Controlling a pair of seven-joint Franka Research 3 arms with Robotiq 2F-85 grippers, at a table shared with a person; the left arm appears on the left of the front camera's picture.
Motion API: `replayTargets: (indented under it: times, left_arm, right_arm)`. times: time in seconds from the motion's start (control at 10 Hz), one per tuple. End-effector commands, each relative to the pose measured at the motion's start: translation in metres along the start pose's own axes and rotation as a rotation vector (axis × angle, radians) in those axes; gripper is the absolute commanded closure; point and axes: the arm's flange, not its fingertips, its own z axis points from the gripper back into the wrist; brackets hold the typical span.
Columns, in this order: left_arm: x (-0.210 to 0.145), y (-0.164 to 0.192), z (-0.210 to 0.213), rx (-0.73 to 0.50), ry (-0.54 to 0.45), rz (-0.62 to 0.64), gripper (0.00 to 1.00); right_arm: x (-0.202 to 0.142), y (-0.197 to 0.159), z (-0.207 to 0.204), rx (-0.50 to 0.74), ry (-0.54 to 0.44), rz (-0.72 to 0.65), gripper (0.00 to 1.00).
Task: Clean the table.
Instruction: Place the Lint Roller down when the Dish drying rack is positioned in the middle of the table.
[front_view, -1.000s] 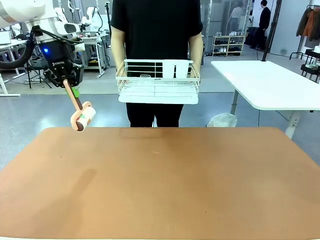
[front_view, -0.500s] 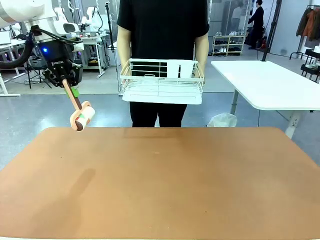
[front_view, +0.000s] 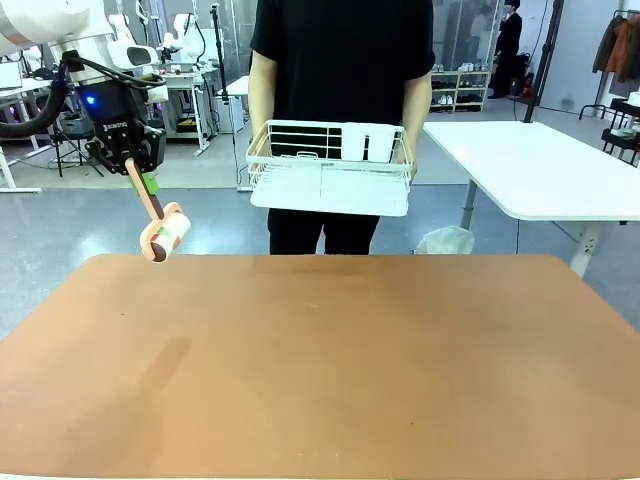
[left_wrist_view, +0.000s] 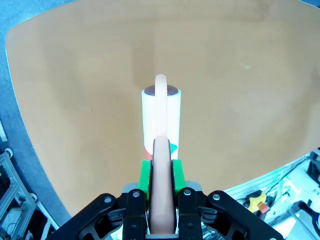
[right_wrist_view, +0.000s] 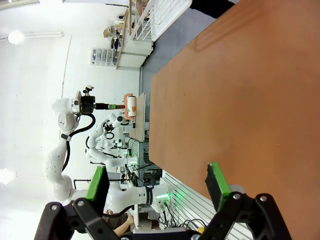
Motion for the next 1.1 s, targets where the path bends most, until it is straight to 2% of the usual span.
replayTargets:
  times: [0.0,1.0]
  left_arm:
    - [-0.0013,0.0007,0.0066,-0.004,0.008,0.000,0.79]
    - [-0.0013,0.0007,0.0066,-0.004,0.008,0.000,0.79]
  right_arm:
    - [-0.0026,0.0021,-0.0014,0.014,-0.008,0.010,0.00]
    - [-0.0026,0.0021,-0.0014,0.014,-0.008,0.010,0.00]
